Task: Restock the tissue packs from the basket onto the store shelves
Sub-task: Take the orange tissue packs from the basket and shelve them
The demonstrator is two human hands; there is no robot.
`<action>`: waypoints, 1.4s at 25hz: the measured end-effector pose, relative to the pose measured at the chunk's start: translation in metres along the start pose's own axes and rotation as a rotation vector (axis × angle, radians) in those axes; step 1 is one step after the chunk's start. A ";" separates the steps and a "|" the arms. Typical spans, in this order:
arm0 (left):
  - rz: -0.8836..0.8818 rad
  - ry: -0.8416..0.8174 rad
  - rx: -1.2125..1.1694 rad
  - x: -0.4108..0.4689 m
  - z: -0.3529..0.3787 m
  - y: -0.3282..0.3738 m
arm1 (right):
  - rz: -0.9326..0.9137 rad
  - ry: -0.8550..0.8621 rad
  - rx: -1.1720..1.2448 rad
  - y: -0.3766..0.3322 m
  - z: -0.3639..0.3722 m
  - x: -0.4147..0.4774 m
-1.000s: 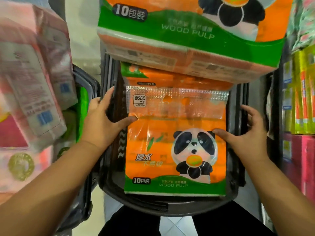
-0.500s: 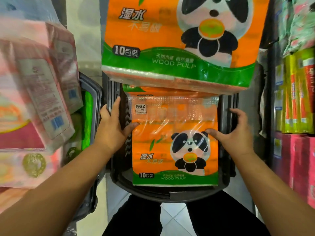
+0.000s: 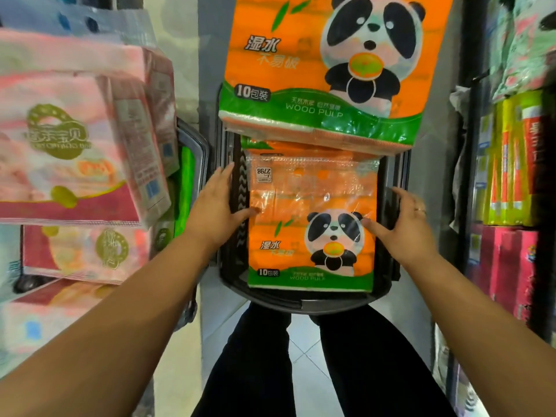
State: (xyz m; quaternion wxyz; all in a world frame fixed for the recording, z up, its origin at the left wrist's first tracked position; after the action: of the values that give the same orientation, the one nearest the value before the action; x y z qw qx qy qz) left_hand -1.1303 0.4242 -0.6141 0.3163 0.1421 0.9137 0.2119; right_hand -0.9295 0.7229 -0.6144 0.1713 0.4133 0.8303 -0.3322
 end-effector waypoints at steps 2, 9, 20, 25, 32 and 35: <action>0.047 -0.027 -0.001 -0.017 -0.006 0.015 | -0.005 0.004 0.003 -0.005 -0.010 -0.008; 0.175 0.119 -0.061 -0.040 -0.093 0.090 | -0.163 0.095 0.111 -0.082 -0.084 -0.029; 0.259 0.168 0.246 0.052 -0.147 0.164 | -0.257 0.140 -0.032 -0.160 -0.129 0.041; 0.092 0.006 -0.062 0.067 -0.116 0.141 | -0.226 0.053 0.069 -0.152 -0.110 0.058; 0.056 0.046 -0.307 0.035 -0.125 0.141 | -0.224 0.026 0.373 -0.147 -0.100 0.041; 0.005 0.075 -0.429 -0.002 -0.133 0.134 | -0.239 0.001 0.422 -0.157 -0.105 0.010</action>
State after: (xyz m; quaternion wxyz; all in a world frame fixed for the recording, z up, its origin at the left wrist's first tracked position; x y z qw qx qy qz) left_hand -1.1968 0.5006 -0.4552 0.3047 0.0661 0.8584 0.4073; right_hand -1.0620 0.7324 -0.4799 0.0400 0.3389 0.7855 -0.5162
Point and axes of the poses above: each hand's wrist, its own x-axis towards the middle knuckle, its own z-axis out of the palm, y = z × x, the point moved 9 cm from there along x, towards the middle knuckle, and after that the axes turned 2 degrees about y, right-handed, at the moved point
